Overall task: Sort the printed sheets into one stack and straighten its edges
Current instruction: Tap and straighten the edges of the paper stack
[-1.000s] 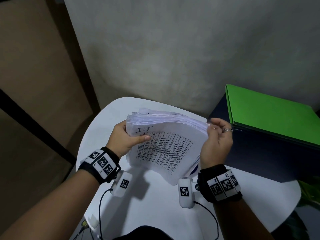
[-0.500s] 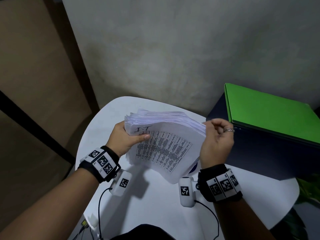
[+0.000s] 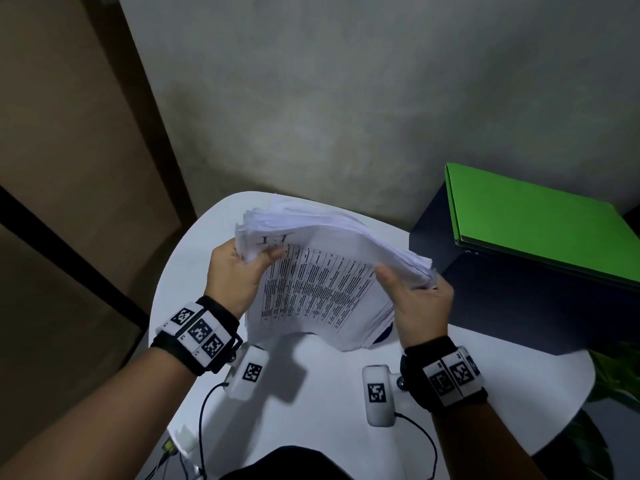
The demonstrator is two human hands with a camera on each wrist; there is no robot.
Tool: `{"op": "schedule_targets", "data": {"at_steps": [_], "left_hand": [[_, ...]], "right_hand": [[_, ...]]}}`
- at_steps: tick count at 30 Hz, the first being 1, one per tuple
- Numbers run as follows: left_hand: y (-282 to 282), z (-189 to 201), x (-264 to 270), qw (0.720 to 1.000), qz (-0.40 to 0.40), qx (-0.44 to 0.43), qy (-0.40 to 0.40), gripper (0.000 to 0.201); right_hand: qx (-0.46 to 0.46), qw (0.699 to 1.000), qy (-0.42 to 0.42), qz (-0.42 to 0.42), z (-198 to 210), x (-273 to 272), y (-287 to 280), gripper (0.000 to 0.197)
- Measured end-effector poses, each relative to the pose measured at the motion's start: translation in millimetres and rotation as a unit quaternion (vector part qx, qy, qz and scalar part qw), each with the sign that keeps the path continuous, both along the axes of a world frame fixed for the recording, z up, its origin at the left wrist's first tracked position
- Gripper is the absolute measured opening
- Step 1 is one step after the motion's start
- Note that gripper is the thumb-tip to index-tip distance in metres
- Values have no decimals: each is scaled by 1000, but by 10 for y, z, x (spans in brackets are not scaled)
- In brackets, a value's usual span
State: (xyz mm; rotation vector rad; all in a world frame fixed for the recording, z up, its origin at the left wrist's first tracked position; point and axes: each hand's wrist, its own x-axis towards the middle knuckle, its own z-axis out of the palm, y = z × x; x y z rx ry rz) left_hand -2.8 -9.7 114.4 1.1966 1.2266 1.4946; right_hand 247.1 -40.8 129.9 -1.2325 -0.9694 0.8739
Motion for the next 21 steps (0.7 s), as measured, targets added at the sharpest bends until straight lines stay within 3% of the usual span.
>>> {"op": "schedule_targets", "data": {"at_steps": [4,8,14,19,21], "left_hand": [[-11,-127,-159,991,-129,13,43,88],[0,-79,-163,988,-152,-5,40,102],[36,95,-38,998,-60,35,6,78],[85,214,83,993,28,18,-111,29],[112,280,75,992,34,23,-121,25]], "right_hand": [[-1,999,-2,54,-28,127,-20,52],[-12,997,-14,76,-64,95,9,54],[-26,997,1,74,-95,87,30,49],[-34,997,-3,72,-94,70,22,46],[-34,997,-8,71,-92,65,16,46]]}}
